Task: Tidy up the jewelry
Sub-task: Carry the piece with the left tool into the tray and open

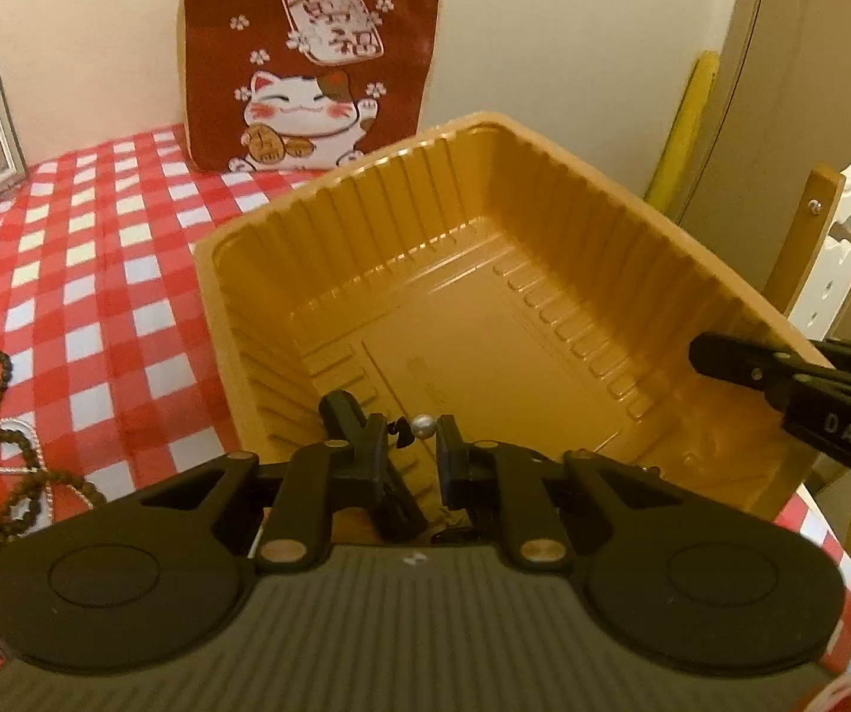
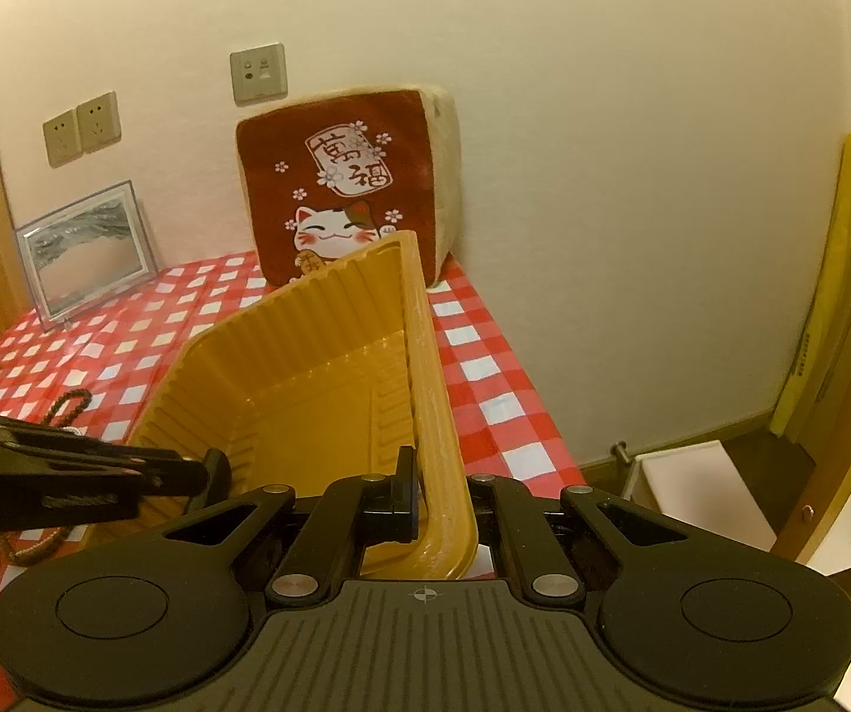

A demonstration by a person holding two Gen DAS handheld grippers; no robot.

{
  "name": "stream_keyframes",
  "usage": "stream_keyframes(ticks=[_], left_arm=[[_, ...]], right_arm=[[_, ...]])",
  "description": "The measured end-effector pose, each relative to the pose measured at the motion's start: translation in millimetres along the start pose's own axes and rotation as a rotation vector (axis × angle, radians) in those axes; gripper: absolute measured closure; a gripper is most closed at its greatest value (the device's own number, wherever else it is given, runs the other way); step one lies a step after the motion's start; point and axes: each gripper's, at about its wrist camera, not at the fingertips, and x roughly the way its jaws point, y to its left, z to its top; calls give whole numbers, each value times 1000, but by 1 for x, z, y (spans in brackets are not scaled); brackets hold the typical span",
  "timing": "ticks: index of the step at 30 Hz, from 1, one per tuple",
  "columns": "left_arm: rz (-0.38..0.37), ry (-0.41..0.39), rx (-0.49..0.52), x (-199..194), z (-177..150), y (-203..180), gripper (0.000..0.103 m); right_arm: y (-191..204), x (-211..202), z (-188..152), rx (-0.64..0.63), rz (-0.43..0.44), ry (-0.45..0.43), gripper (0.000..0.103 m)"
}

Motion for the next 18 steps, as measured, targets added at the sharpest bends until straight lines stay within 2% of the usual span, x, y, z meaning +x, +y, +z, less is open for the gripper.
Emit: stream_keyframes(ticks=[3,7,13,18], left_arm=[[0,3,-16,2,1,0,87],[-9,-22,-33,-8,2,1,78],[4,-88,-85,-43,1,9,78],[82,-90,-113,-72,-17,29,78]], right_arm=[[0,0,0,2,-1,1,98],[0,-1,0,2,-1,1,98],[-1,0,0,3,-1,3,98],[-2,1,0,8,1,4,98]])
